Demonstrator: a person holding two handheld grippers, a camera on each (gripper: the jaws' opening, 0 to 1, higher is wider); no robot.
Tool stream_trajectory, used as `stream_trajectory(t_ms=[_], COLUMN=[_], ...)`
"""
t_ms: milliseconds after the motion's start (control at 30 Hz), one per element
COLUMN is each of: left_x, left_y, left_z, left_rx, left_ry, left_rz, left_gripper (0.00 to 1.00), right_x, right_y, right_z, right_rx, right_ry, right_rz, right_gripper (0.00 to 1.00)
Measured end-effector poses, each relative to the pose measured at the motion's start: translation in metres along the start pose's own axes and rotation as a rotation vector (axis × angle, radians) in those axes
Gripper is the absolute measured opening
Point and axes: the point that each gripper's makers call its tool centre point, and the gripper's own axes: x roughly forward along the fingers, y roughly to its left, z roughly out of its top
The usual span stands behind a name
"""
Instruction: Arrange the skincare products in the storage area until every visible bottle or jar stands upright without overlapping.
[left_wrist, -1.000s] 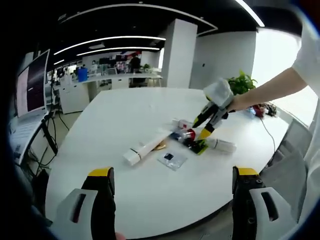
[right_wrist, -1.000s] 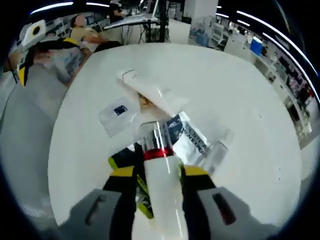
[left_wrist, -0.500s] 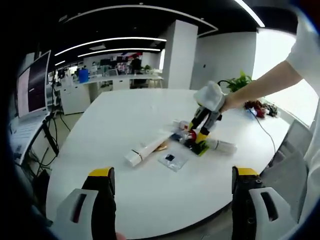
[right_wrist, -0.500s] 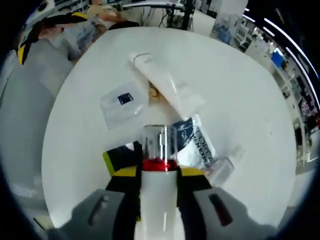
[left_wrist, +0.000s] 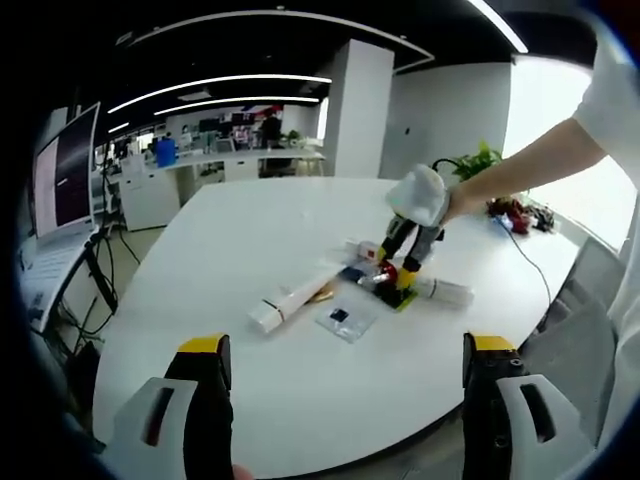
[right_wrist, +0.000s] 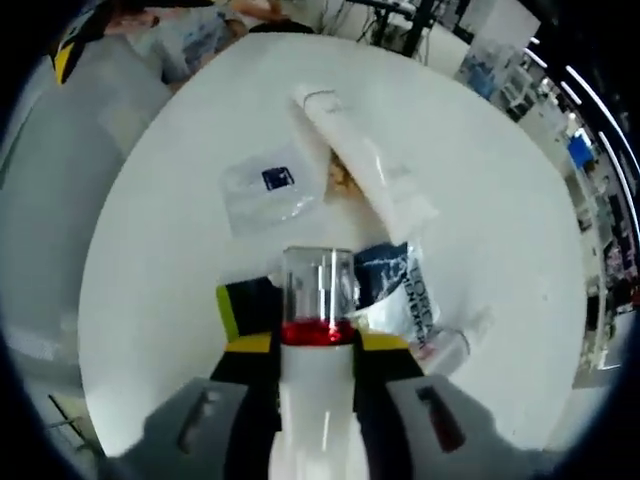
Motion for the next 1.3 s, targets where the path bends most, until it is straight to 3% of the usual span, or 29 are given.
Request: stream_trajectory(t_ms=[400,833,1067,1300], left_x=[0.000,0.001,0.001,0.001], left_y=[0.002,0.001,-0.001,-0.001], left_z=[-0.001,-0.001,-0.001,-0.001], left_rx=[0.010,0.031,0.033,0.031], left_ry=[-0.002,-0.001,0.000,0.009], left_rz=[-0.003,-0.008,-0.013,-0.014], left_gripper=[0.94,0.93,0.93,0.93], right_x=[-0.034,-0.077,-0.098,-0.114], right_y=[-0.006,-0.006,-0.009,-0.006], right_z=[-0.004,-0.023,-0.037,-0.047], right_rx=[0.089,0.159,0.298,0.421], right_ry=[-0.053,-0.104,-0.200,-0.353], right_rz=[-0.025,-0.078,-0.124,-0.157], right_gripper=[0.28,0.28,0.28,0.27])
